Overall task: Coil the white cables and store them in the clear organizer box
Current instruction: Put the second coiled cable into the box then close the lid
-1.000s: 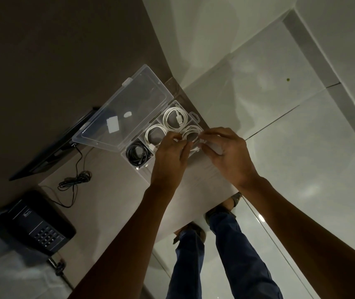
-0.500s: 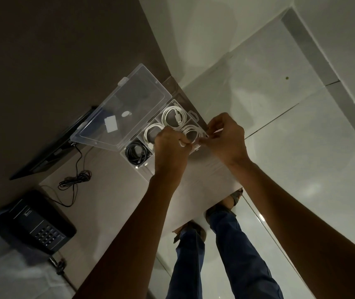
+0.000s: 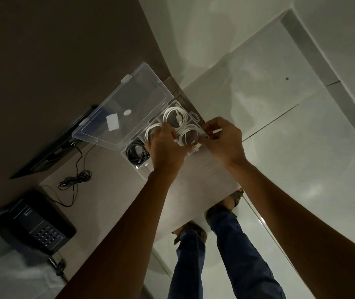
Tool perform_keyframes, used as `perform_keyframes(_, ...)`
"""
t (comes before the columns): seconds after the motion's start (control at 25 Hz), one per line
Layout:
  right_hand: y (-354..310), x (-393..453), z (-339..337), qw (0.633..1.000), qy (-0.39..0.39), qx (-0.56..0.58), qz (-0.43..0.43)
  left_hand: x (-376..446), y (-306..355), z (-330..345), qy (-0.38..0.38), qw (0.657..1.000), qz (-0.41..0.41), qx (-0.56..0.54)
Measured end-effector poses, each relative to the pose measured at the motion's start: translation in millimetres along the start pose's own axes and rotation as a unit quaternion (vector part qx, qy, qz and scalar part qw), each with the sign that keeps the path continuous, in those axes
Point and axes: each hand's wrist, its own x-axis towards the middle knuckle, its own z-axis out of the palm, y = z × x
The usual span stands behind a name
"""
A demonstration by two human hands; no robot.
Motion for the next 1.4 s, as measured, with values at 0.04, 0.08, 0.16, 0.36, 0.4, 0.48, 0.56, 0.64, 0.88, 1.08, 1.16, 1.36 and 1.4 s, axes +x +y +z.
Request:
perform_keyframes(0.04,1.7,-3.2,-1.7,1.000,-0.001,0.010,-0.008,-1.9,-2.7,-2.4,-0.006,1.000,0.001,-0.026)
perform_keyframes(0.08,2.8,-6.7,-2.0,1.000,0.001,0.017,-0.015,-3.0,-7.2,-4.8,-0.009,0.999,0.003,-0.052)
perform_keyframes(0.16,3.5,-11.9,-0.2,0.999,0.014,0.026,-0.017,-6.1,-14.2,-7.7,-0.004,0.996,0.013,-0.089)
perform_keyframes(0.36,2.1,-9.7,11.9,0.998,0.055,0.014,-0.008,-9.4,-19.3,-13.2,0.005,0.992,0.049,-0.118)
perform_keyframes(0.4,2.0,-8.4,14.0,0.998,0.061,0.015,-0.002,-9.8,-19.7,-14.8,0.006,0.991,0.046,-0.128)
perform_keyframes(0.48,2.3,-5.8,17.9,0.997,0.074,0.004,0.001,-13.4,-18.3,-22.3,0.052,0.989,0.058,-0.126)
perform_keyframes(0.56,1.3,-4.3,20.8,0.997,0.080,-0.015,-0.005,-16.1,-19.3,-34.3,0.168,0.979,0.097,-0.068)
perform_keyframes(0.64,1.4,-3.8,19.5,0.997,0.073,0.002,0.008,-12.6,-22.4,-57.5,0.269,0.956,0.114,0.008)
perform_keyframes(0.88,15.2,-15.3,-3.2,0.990,-0.001,0.117,0.080,-6.9,-47.8,-102.5,0.235,0.958,0.059,0.156)
perform_keyframes(1.08,19.3,-24.1,-8.2,0.989,-0.010,0.125,0.076,-24.2,-60.5,-105.2,0.198,0.946,0.240,0.095)
perform_keyframes(1.16,16.4,-23.4,-6.0,0.996,0.016,0.082,0.041,-39.7,-65.5,-88.7,0.115,0.942,0.306,0.079)
perform_keyframes(1.36,7.2,-17.5,-4.8,0.999,0.004,0.027,0.033,-66.6,-87.0,-40.1,-0.008,0.964,0.259,0.056)
perform_keyframes(1.4,10.2,-14.7,-9.9,0.997,-0.037,0.044,0.055,-67.2,-93.3,-34.4,-0.002,0.967,0.250,0.055)
